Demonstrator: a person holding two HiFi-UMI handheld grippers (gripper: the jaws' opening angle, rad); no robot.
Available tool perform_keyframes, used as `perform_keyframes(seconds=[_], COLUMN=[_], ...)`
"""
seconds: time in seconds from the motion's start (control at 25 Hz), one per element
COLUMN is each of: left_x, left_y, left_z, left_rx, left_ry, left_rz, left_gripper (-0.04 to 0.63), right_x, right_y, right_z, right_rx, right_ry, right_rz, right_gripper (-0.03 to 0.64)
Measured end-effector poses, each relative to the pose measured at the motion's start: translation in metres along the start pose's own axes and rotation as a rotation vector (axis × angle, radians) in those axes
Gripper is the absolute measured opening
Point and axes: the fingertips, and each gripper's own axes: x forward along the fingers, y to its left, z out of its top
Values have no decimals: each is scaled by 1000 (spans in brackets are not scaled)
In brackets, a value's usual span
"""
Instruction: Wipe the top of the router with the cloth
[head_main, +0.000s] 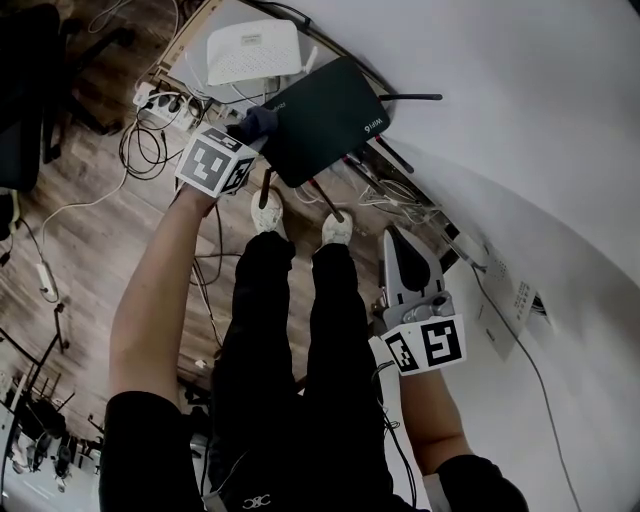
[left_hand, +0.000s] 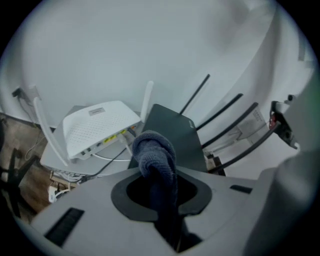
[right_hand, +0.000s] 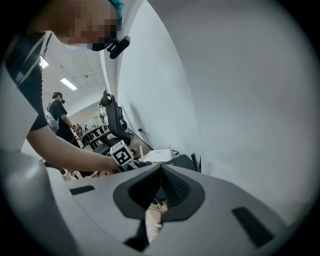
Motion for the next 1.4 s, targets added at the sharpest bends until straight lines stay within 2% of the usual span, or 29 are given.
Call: perform_keyframes(seconds=[0.16, 0.32, 0.4, 0.48, 0.68, 0.76, 0.92, 1.16, 1.24, 1.4], left_x=[9, 16, 17, 17, 16, 16, 14, 15, 16, 17], left_y=[-32, -49, -57, -63, -70, -73, -74, -80, -84, -96], left_z=[-10, -14, -17, -22, -31, -31, -32, -37, -38, -42], left_rx=[169, 209, 252, 344, 635, 703, 780, 880, 898, 956], left_ry=[109, 182, 222, 269, 411, 447, 496, 594, 625, 687], left_rz=[-155, -266, -325, -383, -482, -507, -535, -595, -625, -698], left_gripper=[60, 58, 57, 57, 55, 55, 55, 55, 54, 55], right_x=[-4, -8, -8, -7, -5, -5, -2, 0, -2, -8], right_y=[1, -3, -4, -3, -4, -4, 1, 19, 18, -1], right_z=[-5, -10, -13, -16, -24, -24, -19, -19, -20, -15], right_rx=[-3, 7, 11, 14, 9, 16, 24, -31, -30, 35], right_ry=[2, 6, 9, 13, 26, 27, 19, 45, 52, 32], right_rz=[2, -7, -8, -7, -12, -18, -17, 23, 8, -77], right_gripper=[0, 0, 0, 0, 0, 0, 0, 0, 0, 0])
